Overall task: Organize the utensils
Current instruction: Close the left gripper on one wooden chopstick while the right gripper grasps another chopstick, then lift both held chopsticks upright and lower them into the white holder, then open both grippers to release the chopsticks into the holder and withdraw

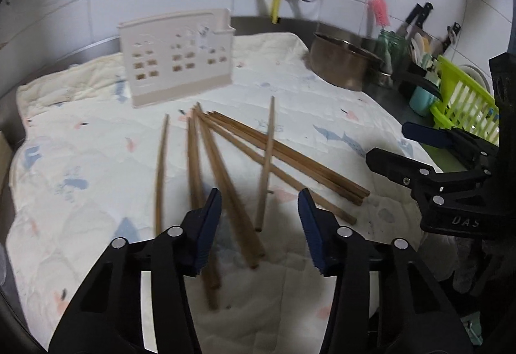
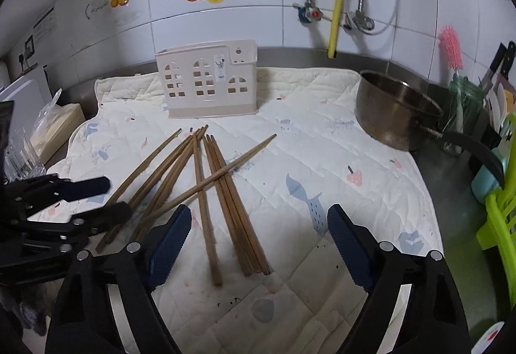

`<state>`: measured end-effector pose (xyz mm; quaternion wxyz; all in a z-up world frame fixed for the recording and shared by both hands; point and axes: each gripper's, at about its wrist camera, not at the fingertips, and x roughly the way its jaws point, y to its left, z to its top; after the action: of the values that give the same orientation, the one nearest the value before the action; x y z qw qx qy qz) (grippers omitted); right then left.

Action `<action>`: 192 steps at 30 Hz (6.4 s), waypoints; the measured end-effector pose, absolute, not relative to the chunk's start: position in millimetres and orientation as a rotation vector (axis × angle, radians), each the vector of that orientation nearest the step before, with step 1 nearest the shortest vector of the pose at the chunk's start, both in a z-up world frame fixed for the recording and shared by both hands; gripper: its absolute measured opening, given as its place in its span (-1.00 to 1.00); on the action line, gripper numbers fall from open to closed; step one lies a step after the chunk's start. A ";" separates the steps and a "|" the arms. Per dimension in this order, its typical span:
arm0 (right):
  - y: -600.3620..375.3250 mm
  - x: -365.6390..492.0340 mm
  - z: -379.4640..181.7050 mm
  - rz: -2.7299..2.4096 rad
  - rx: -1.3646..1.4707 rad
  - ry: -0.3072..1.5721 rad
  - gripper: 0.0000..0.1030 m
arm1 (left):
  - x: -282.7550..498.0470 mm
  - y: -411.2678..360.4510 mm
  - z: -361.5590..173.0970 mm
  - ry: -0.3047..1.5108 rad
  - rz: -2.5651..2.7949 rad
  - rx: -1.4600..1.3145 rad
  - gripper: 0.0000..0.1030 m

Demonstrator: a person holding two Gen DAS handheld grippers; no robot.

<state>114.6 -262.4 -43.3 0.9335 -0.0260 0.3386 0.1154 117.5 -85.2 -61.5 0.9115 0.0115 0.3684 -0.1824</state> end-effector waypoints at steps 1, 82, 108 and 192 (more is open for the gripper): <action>-264.1 115.9 -44.9 0.236 -0.050 0.696 0.56 | 120.6 -86.8 -63.6 0.767 -0.384 0.023 -0.12; -230.9 132.9 -104.4 0.436 -0.022 0.854 -0.85 | 132.6 -37.7 -45.0 0.695 -0.349 -0.205 -0.88; -229.0 126.7 -21.9 0.446 -0.052 0.643 -0.87 | 127.3 -19.5 -31.5 0.641 -0.318 -0.260 -0.89; -243.9 274.1 128.2 0.432 -0.023 0.500 -0.25 | 219.2 27.4 118.0 0.572 -0.081 -0.086 -0.21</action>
<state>274.1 -243.9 128.2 0.9459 -0.0111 0.2454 0.2120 219.2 27.4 118.0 0.9576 -0.0425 0.2821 -0.0398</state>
